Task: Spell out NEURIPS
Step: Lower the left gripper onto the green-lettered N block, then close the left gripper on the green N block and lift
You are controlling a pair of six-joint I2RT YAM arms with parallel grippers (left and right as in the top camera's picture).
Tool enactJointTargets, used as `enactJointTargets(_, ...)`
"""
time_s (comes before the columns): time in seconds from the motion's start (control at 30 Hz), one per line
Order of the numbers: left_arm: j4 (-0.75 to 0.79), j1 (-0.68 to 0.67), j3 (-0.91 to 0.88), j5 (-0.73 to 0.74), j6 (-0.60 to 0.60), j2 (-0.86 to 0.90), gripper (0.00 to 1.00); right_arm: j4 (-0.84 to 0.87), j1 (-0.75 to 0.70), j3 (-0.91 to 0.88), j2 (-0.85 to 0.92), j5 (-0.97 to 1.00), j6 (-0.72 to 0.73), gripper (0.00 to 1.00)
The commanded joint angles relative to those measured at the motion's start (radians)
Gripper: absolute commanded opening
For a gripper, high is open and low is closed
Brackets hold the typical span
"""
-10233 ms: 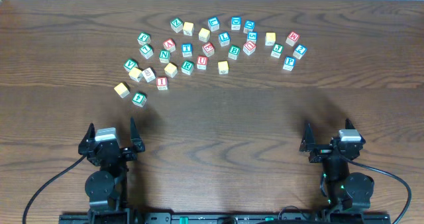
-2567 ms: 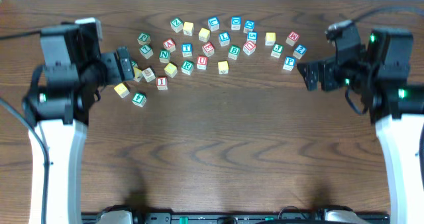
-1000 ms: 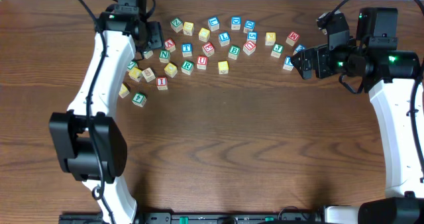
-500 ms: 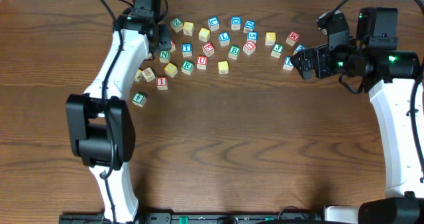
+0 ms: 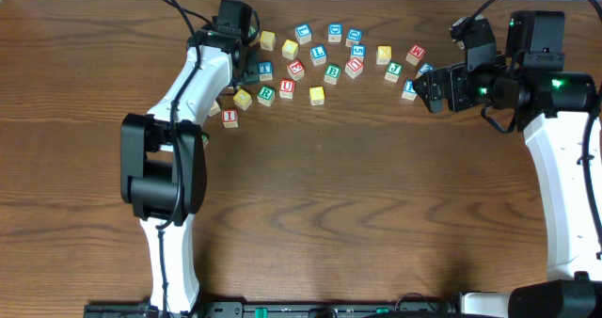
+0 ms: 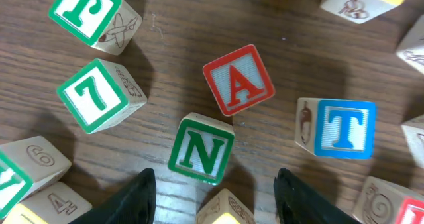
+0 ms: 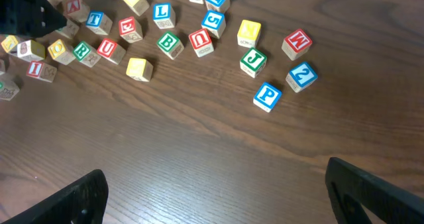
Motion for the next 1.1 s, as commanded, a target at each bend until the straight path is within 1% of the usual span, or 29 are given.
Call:
enactJointTargets(0.0, 0.005, 0.007, 0.026, -0.029, -0.009, 0.034, 0.57, -0.001, -0.002, 0.021, -0.001, -0.015, 0.006, 0.99)
enactJointTargets(0.23, 0.046, 0.007, 0.026, -0.034, 0.007, 0.037, 0.58, -0.001, -0.002, 0.021, -0.001, -0.015, 0.006, 0.99)
enactJointTargets(0.27, 0.054, 0.007, 0.023, -0.034, 0.007, 0.037, 0.64, -0.001, -0.002, 0.021, -0.001, -0.015, 0.006, 0.99)
enactJointTargets(0.57, 0.101, 0.014, 0.018, -0.034, 0.026, 0.051, 0.68, -0.001, -0.002, 0.021, -0.001, -0.015, 0.006, 0.99)
enactJointTargets(1.07, 0.111, 0.032, 0.018, -0.033, 0.025, 0.084, 0.67, -0.001, -0.002, 0.021, -0.001, -0.015, 0.006, 0.99)
